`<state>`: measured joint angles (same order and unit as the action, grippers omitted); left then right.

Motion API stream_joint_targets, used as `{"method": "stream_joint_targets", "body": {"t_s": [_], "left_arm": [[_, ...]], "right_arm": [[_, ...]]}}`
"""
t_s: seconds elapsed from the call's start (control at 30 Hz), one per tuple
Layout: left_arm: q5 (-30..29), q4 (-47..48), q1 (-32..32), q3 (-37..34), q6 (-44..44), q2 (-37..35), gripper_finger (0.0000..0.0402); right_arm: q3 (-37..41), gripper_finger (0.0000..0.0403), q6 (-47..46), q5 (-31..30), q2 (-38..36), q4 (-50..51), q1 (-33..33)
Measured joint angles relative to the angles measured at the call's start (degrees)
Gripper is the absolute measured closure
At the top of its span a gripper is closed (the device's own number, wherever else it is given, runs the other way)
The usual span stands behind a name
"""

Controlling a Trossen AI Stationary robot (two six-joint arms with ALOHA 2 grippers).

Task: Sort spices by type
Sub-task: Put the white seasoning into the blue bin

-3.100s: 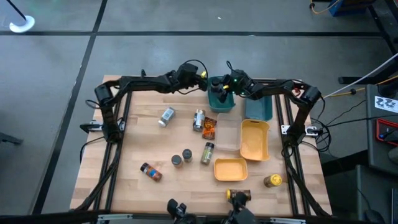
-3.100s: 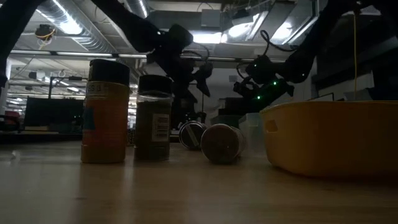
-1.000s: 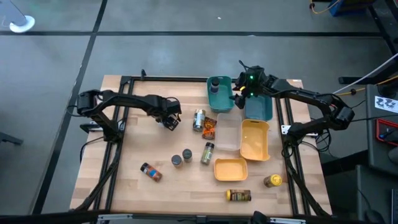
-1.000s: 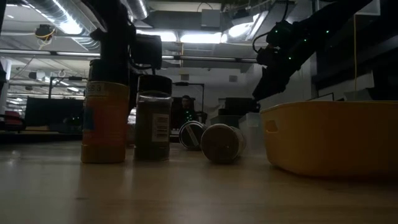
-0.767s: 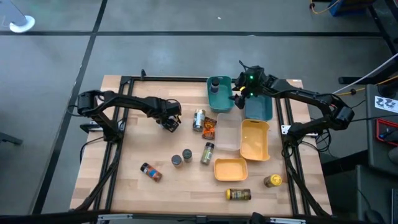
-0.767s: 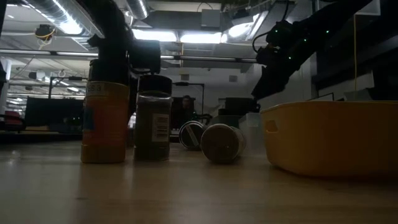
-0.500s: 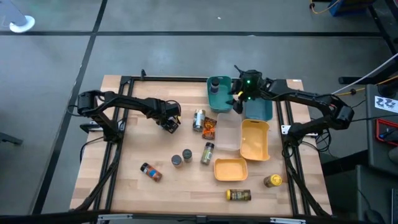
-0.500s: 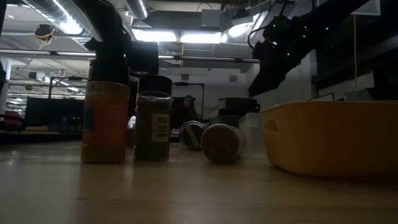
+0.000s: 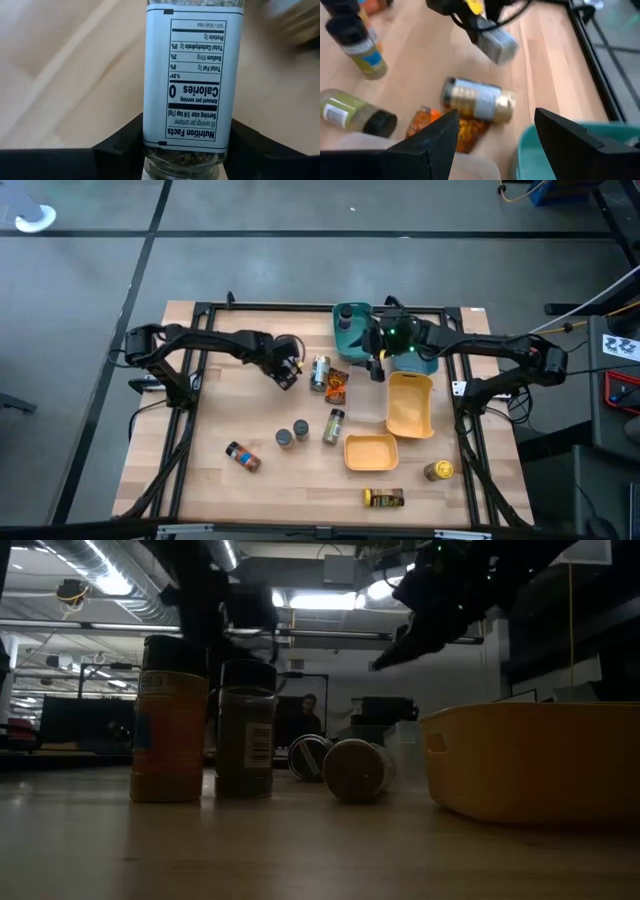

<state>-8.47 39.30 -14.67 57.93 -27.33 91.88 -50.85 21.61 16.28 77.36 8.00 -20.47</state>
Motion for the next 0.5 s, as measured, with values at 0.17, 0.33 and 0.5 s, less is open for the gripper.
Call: {"method": "stream_joint_targets", "body": {"t_s": [0.17, 0.33, 0.5], "left_arm": [[3.18, -0.23, 0.02, 5.92, 4.09, 0.00, 0.0218], [7.52, -3.90, 0.04, 9.65, 6.82, 0.00, 0.0215], [11.46, -9.30, 0.04, 10.38, 7.59, 0.00, 0.0217]], "right_arm": [[0.00, 0.0146, 0.08, -2.96, 0.00, -2.73, 2.35], [0.00, 0.0146, 0.04, -6.17, 0.50, -6.79, 3.82], [0.00, 0.0146, 0.29, -8.16, 0.61, -10.42, 5.25]]}}
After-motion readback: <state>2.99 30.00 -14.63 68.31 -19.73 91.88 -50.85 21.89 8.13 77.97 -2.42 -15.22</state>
